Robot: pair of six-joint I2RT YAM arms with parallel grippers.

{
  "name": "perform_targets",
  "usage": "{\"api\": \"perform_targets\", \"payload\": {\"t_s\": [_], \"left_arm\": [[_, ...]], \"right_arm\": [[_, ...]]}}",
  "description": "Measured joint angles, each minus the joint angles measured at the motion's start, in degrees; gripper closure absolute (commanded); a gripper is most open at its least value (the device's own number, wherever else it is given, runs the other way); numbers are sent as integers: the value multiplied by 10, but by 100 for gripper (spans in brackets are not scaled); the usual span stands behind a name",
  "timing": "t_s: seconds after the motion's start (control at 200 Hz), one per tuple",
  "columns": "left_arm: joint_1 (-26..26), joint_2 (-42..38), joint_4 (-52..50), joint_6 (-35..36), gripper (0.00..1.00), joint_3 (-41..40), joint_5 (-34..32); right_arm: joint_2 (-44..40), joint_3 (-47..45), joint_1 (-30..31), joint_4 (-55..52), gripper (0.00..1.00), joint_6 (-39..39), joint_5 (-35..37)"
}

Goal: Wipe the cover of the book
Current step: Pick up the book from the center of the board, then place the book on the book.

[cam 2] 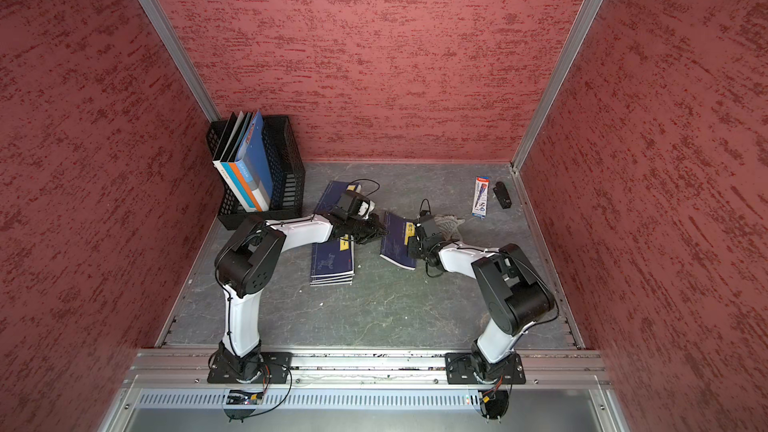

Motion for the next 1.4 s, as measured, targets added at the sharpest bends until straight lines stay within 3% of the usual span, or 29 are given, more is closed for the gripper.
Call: {"api": "perform_targets", "payload": {"t_s": [0.15, 0.416, 0.581, 0.761, 1.062, 1.222, 1.398], "left_arm": [[-1, -26, -20, 14, 97, -1, 1], [4, -121, -70, 45, 99, -7, 13], [27, -210, -104, 64, 99, -53, 24], [84, -321, -149, 84, 98, -121, 42], [223, -466, -197, 97, 97, -237, 99], [280, -499, -195, 100, 98, -281, 126], [313, -476, -175, 100, 98, -329, 137]], "right_arm": [[-25, 0, 0, -36, 48, -7, -4], [-84, 24, 1, -92, 40, -19, -5], [-107, 33, 1, -95, 38, -23, -5], [-106, 33, 1, -95, 35, -22, -7], [-85, 39, 1, -94, 34, -22, -20], [-76, 49, 1, -92, 34, -22, -32], [-76, 59, 1, -90, 33, -22, -40]]}}
